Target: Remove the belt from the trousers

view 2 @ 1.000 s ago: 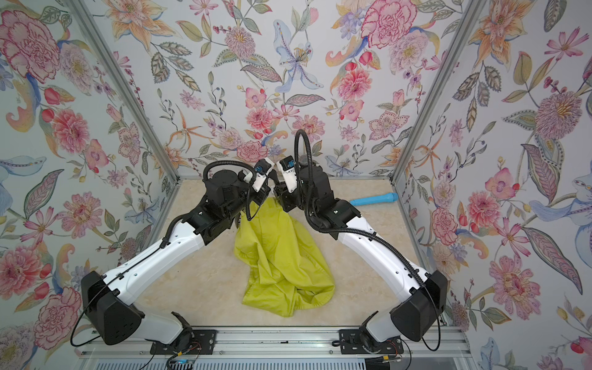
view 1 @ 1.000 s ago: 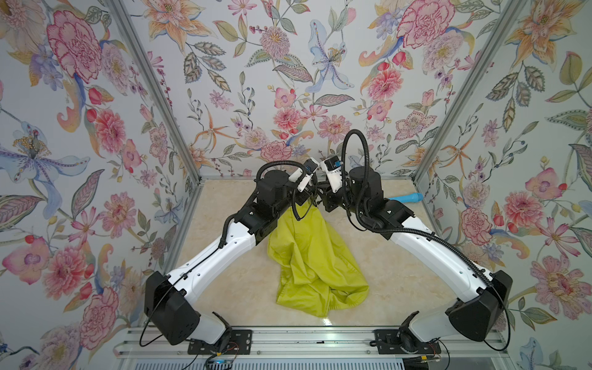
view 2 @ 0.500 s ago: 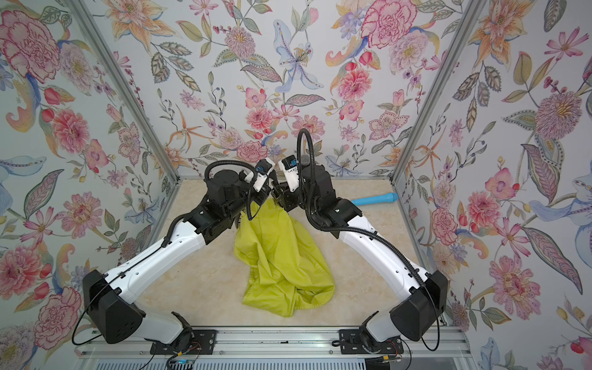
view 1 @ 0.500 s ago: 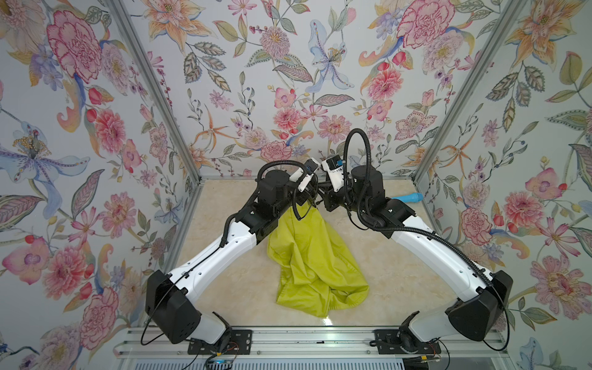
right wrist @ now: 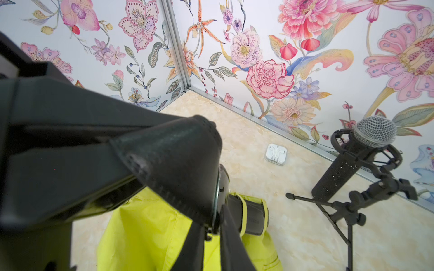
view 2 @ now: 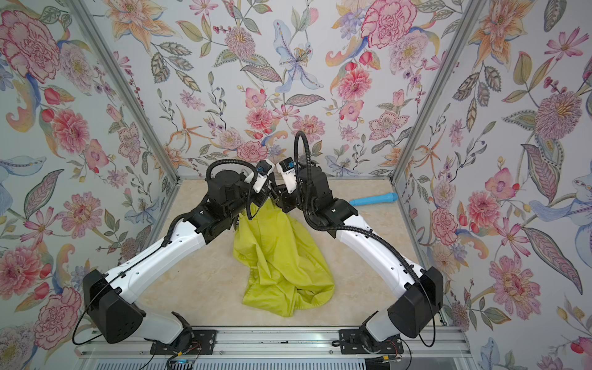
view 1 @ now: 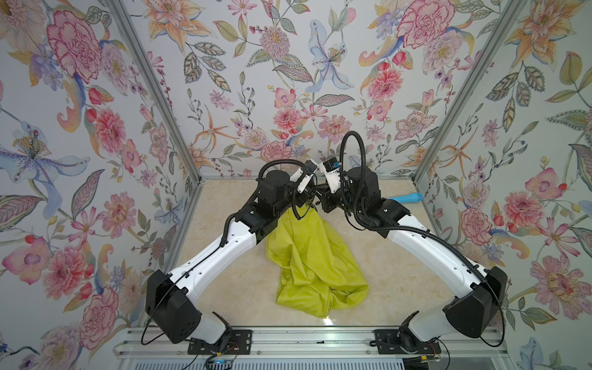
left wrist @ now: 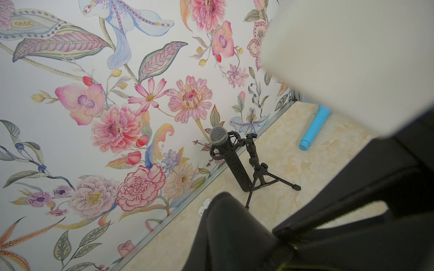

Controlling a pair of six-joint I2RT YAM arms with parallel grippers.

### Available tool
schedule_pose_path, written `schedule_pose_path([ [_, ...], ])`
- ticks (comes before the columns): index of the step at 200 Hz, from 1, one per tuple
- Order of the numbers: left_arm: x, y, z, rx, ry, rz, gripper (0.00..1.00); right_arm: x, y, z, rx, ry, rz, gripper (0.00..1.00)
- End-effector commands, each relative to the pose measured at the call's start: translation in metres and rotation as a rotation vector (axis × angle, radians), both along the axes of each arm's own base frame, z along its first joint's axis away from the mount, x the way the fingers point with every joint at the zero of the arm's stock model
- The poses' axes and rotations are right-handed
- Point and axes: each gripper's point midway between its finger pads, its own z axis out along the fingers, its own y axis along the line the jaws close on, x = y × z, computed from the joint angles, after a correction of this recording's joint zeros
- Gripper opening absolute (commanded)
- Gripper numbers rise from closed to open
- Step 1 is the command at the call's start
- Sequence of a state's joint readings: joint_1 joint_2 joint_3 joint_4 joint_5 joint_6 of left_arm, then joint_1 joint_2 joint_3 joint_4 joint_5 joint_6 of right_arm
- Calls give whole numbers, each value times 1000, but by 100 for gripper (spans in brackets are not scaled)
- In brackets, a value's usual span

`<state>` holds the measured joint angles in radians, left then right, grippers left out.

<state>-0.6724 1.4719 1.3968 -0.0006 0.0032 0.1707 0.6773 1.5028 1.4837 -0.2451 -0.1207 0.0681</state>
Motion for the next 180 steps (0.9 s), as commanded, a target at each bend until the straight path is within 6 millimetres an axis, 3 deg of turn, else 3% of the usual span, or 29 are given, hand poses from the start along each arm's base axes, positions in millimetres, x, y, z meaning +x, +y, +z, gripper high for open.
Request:
schedule_pose_path([
  [1,-43,-5,96,-190,-182,-150,0,12,-3,-47,-73,83,-35,13],
  [112,-83,12,143,-298,-298,-230,0,8,-6,-66,-72,129,-28,18],
  [118,-85,12,145,-303,-301,-234,0,17,-16,-67,-71,133,-56,18],
  [141,-91,15,152,-321,-319,-246,0,19,-18,-72,-75,143,-62,18],
  [180,-99,19,159,-343,-338,-261,0,21,-15,-80,-77,166,-52,9],
])
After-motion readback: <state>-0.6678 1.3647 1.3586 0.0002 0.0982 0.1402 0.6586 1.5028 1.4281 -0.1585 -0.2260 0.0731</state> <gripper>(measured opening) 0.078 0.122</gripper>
